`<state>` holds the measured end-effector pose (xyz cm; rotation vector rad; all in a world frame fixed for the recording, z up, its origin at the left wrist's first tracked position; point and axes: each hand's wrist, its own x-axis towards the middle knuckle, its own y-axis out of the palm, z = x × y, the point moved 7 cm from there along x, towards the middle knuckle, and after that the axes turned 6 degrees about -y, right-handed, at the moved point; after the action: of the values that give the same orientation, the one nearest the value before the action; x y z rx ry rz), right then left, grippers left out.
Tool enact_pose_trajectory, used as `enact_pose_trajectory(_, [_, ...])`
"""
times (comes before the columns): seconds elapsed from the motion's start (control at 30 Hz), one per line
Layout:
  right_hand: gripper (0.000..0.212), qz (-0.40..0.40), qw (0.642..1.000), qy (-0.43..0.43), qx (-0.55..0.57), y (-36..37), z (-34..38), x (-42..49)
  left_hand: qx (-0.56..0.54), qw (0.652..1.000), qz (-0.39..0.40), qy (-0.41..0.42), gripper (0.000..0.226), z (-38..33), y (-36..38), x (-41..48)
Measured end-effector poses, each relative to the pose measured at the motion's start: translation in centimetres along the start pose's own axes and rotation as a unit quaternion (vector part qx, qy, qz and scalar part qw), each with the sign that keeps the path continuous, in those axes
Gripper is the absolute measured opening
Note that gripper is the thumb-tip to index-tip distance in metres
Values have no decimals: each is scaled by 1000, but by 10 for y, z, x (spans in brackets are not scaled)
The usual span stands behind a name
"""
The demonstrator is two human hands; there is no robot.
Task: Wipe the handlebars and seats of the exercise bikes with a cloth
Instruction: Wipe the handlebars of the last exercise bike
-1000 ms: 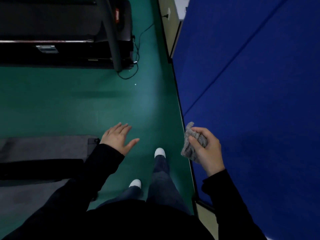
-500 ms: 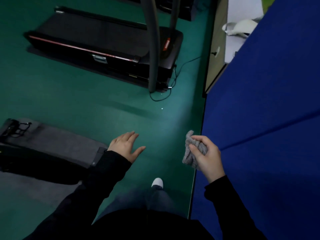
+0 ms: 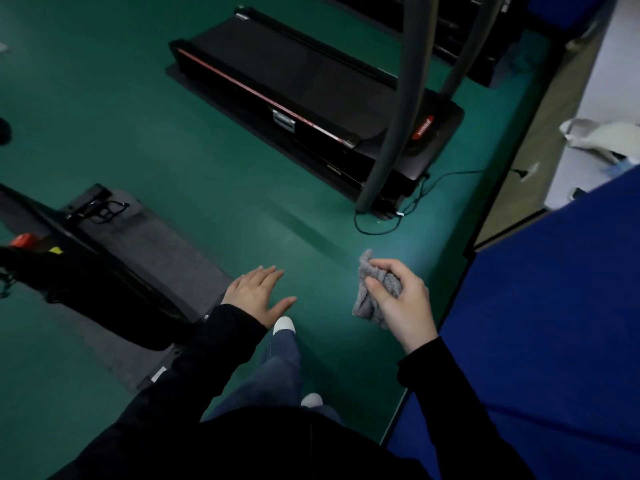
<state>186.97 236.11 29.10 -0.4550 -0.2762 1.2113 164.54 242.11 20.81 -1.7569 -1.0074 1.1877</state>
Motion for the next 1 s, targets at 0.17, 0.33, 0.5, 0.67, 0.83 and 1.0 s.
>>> enact_pose_trajectory(0.17, [29,50,998,-37,2,36,30,70,-31,998,-15,-42,67,26,-30,57])
enact_pose_trajectory(0.33, [31,74,996,-47,1,62,49,128,-51,996,-25,-72,68,55,-59,100])
enact_pose_trajectory(0.5, [22,131,990,-52,3,98,70,173,-80,987,-46,-129,68,89,-80,117])
enact_pose_trajectory(0.67, [19,199,975,-95,-13,139,99,218,-103,973,-62,-198,66,122,-90,125])
enact_pose_trajectory(0.83, [23,240,961,-137,-10,169,117,272,-124,953,-63,-268,67,144,-99,144])
enact_pose_trajectory(1.0, [25,289,945,-155,-6,192,127,342,-149,936,-76,-310,67,144,-119,190])
